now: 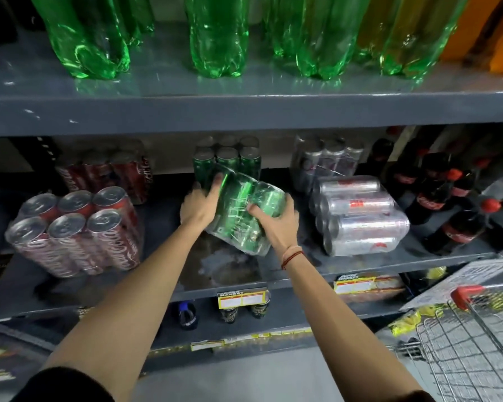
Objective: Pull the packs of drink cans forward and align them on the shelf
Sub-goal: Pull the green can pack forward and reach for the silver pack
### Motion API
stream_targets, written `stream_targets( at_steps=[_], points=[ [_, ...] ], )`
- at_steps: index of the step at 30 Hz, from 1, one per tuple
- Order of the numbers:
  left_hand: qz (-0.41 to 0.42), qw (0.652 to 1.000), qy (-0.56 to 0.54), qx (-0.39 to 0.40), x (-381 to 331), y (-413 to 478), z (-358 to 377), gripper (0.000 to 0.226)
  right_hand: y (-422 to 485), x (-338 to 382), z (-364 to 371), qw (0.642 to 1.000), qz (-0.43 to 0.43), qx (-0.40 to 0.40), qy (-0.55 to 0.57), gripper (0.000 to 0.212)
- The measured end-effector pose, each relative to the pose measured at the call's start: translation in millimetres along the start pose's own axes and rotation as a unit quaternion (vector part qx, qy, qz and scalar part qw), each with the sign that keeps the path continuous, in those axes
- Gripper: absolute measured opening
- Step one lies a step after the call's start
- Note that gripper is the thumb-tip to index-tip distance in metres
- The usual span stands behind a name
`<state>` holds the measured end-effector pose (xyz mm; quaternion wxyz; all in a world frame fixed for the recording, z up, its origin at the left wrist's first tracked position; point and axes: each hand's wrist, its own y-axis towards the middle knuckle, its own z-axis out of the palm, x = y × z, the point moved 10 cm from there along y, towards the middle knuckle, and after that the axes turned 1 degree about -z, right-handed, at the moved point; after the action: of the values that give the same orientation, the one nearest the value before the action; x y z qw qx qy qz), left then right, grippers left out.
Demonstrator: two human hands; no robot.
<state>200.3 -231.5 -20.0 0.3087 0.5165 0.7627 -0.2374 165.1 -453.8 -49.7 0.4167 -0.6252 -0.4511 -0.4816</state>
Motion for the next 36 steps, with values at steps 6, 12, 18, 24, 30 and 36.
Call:
stream_targets(
  at_steps=[6,12,18,24,30,36],
  points=[
    [-0.021,0.984,-0.174,-0.003,21,-8,11,0.078,-16,26,9,0.977,-0.181,0.022,-0.113,0.093],
    [0.0,0.964,-0.265,-0.018,43,-21,6,0.064,-48,16,26,0.965,-0.209,0.013,-0.16,0.098],
    [-0.002,0.962,-0.271,-0.039,59,-37,1,0.062,-58,16,26,0.951,-0.236,0.036,-0.195,0.1],
    [-0.127,0.899,-0.378,-0.178,76,-80,0,0.06,-27,27,4,0.983,-0.164,0.079,-0.001,0.075],
    [-0.132,0.89,-0.426,-0.094,28,-127,59,0.074,-7,6,19,0.991,-0.036,0.128,-0.017,0.078],
    [-0.158,0.871,-0.457,-0.086,38,-112,42,0.064,-46,9,10,0.997,-0.073,0.038,0.008,0.069]
  ],
)
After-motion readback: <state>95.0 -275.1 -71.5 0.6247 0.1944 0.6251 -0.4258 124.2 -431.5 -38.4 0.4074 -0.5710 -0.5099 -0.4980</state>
